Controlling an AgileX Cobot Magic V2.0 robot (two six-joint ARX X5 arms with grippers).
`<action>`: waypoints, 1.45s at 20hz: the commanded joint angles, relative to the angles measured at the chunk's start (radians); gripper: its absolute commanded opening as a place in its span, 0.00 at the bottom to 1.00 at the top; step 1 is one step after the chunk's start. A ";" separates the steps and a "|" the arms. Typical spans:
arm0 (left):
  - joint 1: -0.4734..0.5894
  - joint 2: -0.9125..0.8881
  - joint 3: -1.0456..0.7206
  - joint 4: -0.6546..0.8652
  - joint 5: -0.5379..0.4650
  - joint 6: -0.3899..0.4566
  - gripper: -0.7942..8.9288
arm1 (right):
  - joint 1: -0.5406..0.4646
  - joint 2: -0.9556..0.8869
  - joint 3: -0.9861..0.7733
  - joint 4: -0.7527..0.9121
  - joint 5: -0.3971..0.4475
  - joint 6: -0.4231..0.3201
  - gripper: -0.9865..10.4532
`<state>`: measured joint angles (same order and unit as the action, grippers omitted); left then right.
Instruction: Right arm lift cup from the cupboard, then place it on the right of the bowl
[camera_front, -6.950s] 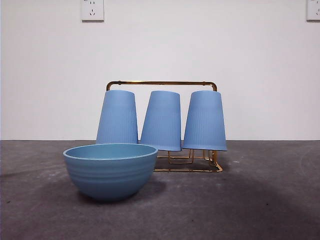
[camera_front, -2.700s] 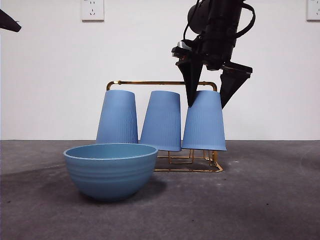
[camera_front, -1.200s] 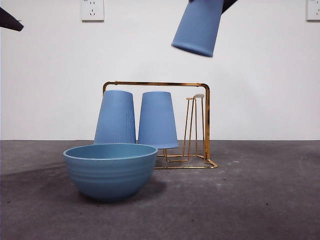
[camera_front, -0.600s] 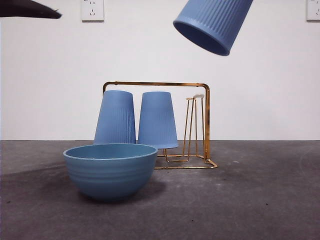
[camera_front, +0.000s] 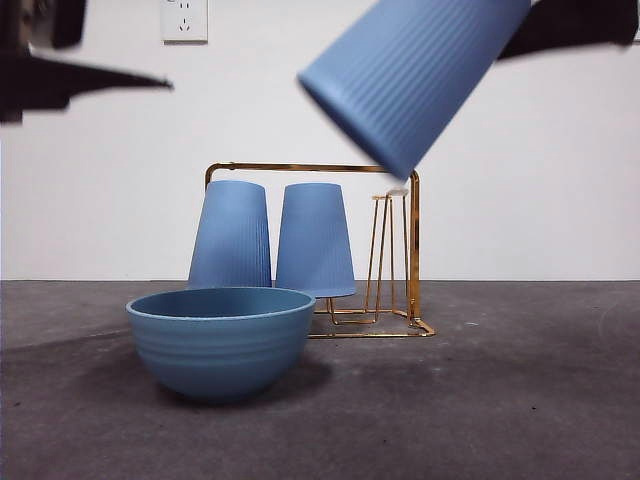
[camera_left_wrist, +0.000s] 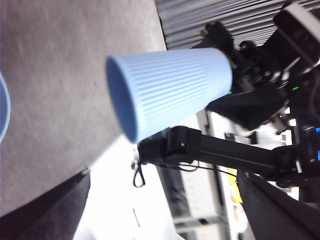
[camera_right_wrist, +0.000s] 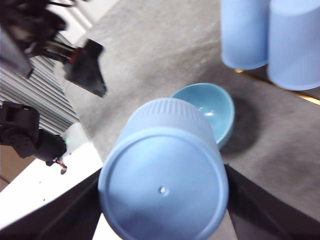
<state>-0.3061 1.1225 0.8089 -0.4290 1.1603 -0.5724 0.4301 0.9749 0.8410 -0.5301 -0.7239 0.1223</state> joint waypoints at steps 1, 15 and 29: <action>-0.005 0.070 0.018 0.010 0.025 -0.024 0.56 | -0.004 0.011 -0.082 0.136 -0.037 0.076 0.36; -0.009 0.355 0.018 0.382 0.101 -0.259 0.56 | -0.040 0.029 -0.305 0.620 -0.061 0.287 0.31; -0.044 0.466 0.018 0.663 0.120 -0.446 0.56 | -0.013 0.136 -0.305 0.750 -0.065 0.361 0.31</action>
<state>-0.3496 1.5867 0.8173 0.2230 1.2747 -1.0096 0.4114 1.1004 0.5320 0.2073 -0.7860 0.4686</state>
